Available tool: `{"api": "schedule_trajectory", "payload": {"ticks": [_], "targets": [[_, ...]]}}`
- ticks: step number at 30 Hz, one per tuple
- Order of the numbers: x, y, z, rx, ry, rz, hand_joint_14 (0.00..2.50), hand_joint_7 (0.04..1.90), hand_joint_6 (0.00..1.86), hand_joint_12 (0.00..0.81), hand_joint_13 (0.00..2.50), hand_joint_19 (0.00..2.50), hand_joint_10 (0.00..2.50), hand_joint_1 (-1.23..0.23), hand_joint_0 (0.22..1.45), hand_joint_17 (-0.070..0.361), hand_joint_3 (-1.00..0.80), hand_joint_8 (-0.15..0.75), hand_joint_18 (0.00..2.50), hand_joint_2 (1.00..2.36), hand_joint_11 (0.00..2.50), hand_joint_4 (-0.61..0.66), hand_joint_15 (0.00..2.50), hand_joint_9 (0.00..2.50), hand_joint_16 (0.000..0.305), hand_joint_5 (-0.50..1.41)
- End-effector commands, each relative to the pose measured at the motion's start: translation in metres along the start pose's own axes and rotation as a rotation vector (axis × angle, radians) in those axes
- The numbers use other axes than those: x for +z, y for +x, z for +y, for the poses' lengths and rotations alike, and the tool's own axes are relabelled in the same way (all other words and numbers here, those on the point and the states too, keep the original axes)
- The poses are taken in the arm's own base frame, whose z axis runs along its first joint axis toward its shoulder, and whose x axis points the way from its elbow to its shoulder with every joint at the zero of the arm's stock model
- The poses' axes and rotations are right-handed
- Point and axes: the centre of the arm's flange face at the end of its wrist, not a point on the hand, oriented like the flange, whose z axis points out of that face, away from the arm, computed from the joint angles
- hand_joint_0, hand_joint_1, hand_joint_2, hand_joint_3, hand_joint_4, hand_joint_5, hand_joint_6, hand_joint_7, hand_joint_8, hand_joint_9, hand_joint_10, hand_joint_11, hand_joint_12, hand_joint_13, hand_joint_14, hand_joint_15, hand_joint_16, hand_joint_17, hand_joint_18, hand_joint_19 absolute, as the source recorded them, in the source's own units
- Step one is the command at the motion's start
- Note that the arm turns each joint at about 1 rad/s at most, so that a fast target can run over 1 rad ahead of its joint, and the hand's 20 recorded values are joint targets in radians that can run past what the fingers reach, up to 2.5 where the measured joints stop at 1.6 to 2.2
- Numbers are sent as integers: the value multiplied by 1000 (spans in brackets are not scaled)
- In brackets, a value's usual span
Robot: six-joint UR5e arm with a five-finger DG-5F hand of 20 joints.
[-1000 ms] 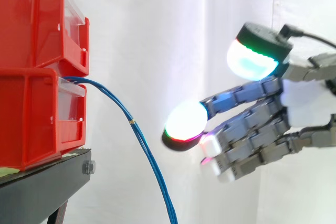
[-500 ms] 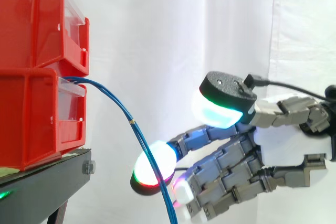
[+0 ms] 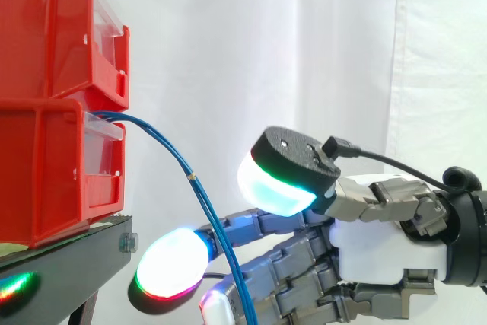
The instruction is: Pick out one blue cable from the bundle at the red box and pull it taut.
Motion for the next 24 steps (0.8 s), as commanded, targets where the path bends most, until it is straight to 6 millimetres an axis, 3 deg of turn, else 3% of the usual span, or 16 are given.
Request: {"api": "schedule_trajectory", "payload": {"ticks": [1, 16, 24], "targets": [[6, 2, 1, 62, -31, 23, 14, 790, 502, 290, 683, 413, 19, -671, 525, 90, -500, 231, 363, 1000, 522, 179, 357, 850, 40, -166], [12, 5, 0, 119, -77, 50, 18, 908, 503, 282, 702, 447, 23, -684, 581, 86, -439, 232, 388, 1004, 555, 159, 399, 870, 38, -142], [12, -4, -2, 117, -69, 40, 17, 991, 503, 281, 712, 453, 23, -700, 609, 85, -390, 228, 393, 1009, 572, 125, 402, 876, 38, -127]]}}
